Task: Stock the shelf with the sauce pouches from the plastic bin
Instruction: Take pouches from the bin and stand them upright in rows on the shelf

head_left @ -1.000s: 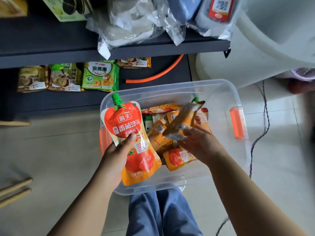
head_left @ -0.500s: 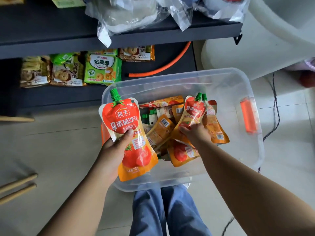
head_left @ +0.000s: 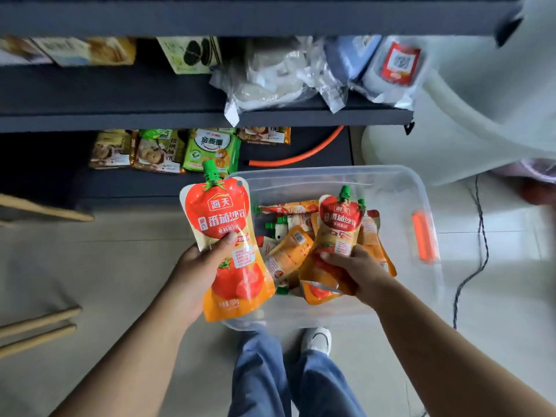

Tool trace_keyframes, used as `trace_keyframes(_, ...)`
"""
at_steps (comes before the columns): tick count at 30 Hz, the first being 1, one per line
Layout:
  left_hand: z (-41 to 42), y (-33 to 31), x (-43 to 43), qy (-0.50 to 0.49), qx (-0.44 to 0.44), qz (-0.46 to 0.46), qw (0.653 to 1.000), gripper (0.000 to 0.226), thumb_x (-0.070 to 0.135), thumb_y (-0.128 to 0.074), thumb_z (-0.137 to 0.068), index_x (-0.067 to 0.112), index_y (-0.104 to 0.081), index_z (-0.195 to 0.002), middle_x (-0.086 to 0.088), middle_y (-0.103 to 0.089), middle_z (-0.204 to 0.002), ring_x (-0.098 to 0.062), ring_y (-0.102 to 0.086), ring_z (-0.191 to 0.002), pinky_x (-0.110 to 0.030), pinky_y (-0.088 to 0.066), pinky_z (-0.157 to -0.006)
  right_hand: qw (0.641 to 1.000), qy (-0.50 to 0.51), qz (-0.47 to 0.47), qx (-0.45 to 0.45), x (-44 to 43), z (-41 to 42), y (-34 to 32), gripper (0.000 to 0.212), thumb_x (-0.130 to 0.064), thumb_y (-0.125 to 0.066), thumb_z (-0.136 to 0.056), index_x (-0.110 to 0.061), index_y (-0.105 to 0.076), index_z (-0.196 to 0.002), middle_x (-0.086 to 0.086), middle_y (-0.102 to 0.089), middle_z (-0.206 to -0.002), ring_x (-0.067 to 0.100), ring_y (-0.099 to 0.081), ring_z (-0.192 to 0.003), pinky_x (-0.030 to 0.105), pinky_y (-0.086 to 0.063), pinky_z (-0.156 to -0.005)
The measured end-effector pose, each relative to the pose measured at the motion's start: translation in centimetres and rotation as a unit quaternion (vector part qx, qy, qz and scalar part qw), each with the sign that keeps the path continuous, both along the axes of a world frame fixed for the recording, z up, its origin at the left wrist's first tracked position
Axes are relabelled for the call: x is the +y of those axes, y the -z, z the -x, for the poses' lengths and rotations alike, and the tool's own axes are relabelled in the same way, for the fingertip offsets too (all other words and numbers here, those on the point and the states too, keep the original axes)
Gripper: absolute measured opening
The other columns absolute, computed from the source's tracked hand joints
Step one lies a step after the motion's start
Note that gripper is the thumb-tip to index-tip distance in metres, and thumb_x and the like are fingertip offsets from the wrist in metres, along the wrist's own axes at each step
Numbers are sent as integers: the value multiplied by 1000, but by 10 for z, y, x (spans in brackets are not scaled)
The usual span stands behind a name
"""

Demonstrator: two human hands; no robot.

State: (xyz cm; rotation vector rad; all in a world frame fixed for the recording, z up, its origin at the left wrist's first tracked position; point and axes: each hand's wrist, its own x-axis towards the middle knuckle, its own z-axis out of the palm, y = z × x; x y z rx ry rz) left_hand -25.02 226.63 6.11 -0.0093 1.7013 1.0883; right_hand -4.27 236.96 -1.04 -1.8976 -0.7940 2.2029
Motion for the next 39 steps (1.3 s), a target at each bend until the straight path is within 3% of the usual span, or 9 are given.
trace_keyframes(4, 0, -67, 0, 31, 26, -71, 997, 30, 29, -80, -61, 18, -65, -84, 10, -73, -67, -12, -68, -74, -27, -50, -69, 984, -69, -112, 122, 1, 16, -98, 57, -9, -83, -57, -12, -57, -108, 10, -70, -95, 25, -69, -87, 41, -57, -76)
trace_keyframes(6, 2, -112, -1, 45, 65, -90, 993, 49, 40, -85, -43, 18, -66, -83, 9, -73, -69, -14, -68, -77, -27, -50, -71, 967, -70, -177, 170, 9, 27, -156, 41, -15, -79, -64, -17, -59, -100, 5, -71, -87, 20, -69, -78, 38, -57, -72)
trace_keyframes(9, 2, -184, -3, 28, 120, -128, 984, 24, 30, -78, -65, 23, -61, -81, 11, -71, -67, -10, -62, -75, -25, -46, -67, 945, -38, -231, 227, 20, 42, -247, 5, -21, -58, -86, -22, -61, -91, -3, -73, -72, 12, -69, -64, 28, -58, -60)
trace_keyframes(14, 15, -308, -14, 7, 228, -210, 951, 9, 27, -63, -77, 27, -58, -84, 9, -65, -83, -10, -60, -81, -27, -45, -71, 882, -100, -347, 302, 28, 63, -378, 21, -29, -62, -71, -18, -64, -89, 0, -73, -76, 16, -70, -70, 33, -58, -67)
trace_keyframes(20, 48, -422, -35, 17, 308, -300, 903, 42, 36, -80, -46, 29, -64, -84, 12, -74, -80, -14, -65, -92, -36, -49, -86, 801, -159, -478, 324, 16, 87, -499, 25, -27, -68, -62, -20, -67, -86, -1, -74, -79, 17, -71, -73, 39, -58, -71)
trace_keyframes(24, 78, -462, -48, 5, 345, -318, 883, 51, 28, -85, -48, 26, -61, -93, 4, -72, -94, -20, -65, -97, -42, -49, -91, 771, -165, -540, 295, 2, 109, -543, 28, -32, -71, -64, -20, -67, -89, 1, -75, -85, 23, -71, -78, 39, -59, -72)
trace_keyframes(28, 122, -488, -51, 9, 343, -363, 866, 48, 16, -73, -69, 21, -54, -113, -1, -66, -110, -19, -61, -105, -44, -46, -95, 748, -144, -588, 271, -6, 147, -566, 16, -18, -71, -76, -22, -67, -91, -1, -74, -91, 16, -71, -83, 31, -57, -73)
trace_keyframes(32, 172, -506, -52, -1, 325, -428, 843, 54, 6, -68, -76, 20, -43, -122, 0, -60, -117, -16, -56, -109, -40, -44, -97, 754, -96, -580, 293, -15, 194, -578, 21, -13, -66, -81, -16, -65, -102, 3, -73, -98, 19, -70, -88, 34, -56, -75)
trace_keyframes(39, 232, -516, -23, 1, 319, -445, 837, 68, 11, -73, -73, 23, -32, -126, 3, -54, -123, -16, -53, -114, -47, -41, -102, 770, 62, -554, 311, -9, 238, -578, 26, -4, -56, -87, -19, -52, -108, -2, -67, -95, 17, -66, -85, 35, -54, -73)
